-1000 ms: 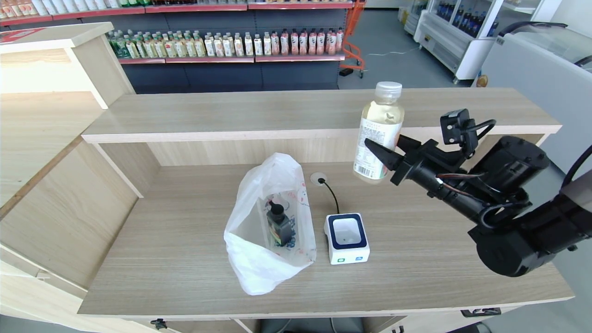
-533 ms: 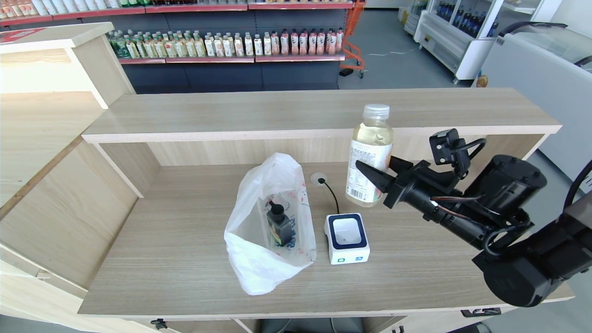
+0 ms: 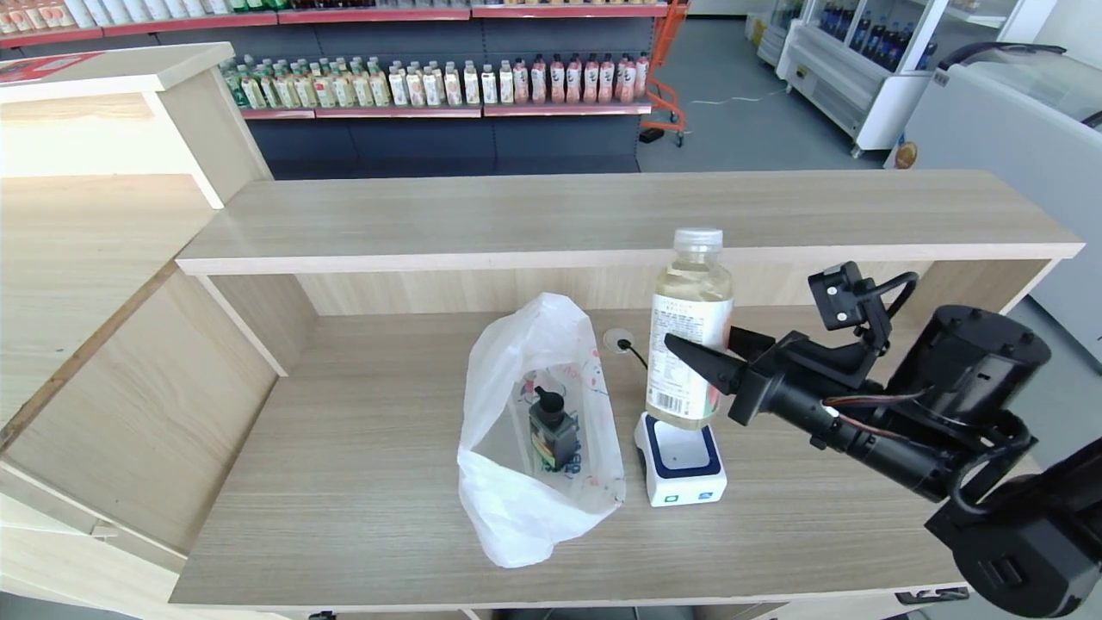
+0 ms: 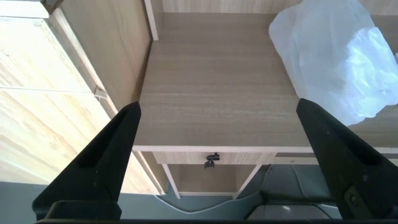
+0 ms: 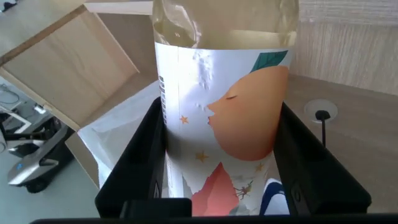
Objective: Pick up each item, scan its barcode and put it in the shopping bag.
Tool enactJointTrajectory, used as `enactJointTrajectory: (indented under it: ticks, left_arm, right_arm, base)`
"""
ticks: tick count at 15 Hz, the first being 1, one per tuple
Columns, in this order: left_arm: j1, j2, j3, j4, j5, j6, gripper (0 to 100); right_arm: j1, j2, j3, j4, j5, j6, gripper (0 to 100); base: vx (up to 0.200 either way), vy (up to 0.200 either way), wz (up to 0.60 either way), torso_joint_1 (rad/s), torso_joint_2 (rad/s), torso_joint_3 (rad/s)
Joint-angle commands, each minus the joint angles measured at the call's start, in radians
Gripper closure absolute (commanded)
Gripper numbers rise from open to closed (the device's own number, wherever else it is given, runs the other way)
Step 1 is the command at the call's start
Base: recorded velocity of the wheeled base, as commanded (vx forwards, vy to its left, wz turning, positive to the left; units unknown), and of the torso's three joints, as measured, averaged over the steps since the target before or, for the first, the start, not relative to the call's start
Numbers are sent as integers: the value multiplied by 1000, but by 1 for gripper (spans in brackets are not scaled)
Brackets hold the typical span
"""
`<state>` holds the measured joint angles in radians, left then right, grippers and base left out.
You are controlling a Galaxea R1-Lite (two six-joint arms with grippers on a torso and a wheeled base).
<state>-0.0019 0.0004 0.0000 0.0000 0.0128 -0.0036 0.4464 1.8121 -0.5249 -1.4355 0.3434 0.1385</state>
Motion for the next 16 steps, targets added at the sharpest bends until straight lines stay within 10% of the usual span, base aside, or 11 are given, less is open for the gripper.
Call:
enactJointTrajectory:
  ticks: [1, 16]
  left_arm:
    - [0, 0, 0, 0, 0, -1, 0]
    - [0, 0, 0, 0, 0, -1, 0]
  right_arm:
    - [9, -77, 11, 56, 0, 39, 100]
    - [133, 56, -20, 78, -7, 158, 100]
  base:
    - [0, 0, 0, 0, 0, 0]
    - [0, 0, 0, 0, 0, 0]
